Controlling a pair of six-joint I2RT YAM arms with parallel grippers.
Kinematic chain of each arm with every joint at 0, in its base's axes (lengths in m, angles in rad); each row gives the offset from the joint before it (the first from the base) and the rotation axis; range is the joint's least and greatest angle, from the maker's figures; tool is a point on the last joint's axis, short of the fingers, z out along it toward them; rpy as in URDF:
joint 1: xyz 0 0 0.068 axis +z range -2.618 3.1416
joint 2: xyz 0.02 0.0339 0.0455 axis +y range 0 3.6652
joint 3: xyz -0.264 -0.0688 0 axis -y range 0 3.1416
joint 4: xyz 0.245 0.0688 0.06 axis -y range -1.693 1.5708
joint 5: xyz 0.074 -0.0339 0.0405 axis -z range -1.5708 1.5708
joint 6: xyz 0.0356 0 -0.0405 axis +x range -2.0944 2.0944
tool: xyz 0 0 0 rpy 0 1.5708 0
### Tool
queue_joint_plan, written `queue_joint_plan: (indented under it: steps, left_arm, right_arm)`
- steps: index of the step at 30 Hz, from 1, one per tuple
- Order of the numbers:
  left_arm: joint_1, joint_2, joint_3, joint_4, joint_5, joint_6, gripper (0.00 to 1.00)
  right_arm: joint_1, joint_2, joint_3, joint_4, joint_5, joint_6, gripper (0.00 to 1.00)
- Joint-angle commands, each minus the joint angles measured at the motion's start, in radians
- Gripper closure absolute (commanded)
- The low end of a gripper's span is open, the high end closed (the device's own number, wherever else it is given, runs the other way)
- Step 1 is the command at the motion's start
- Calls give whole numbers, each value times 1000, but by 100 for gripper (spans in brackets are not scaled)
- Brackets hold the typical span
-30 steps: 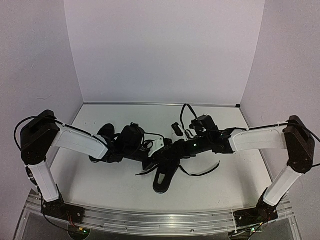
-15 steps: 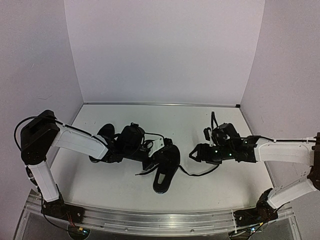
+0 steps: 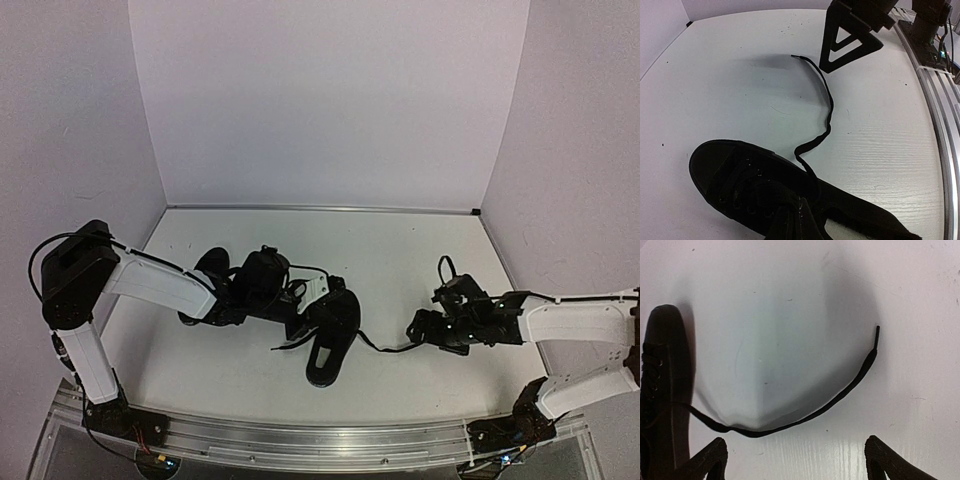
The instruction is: Tie the shoes
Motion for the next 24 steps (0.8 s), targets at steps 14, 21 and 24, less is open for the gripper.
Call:
queue_joint_plan:
  steps: [14, 21, 24]
  left_arm:
    - [-4, 7, -3, 110, 39, 39, 100]
    - [-4, -12, -59, 178, 81, 86, 100]
    - [-4, -24, -79, 198, 95, 104, 100]
  right_arm:
    - [-8, 382, 242, 1, 122, -44, 81]
    - [-20, 343, 461, 16, 67, -263, 100]
    - [-23, 360, 595, 17, 6, -337, 100]
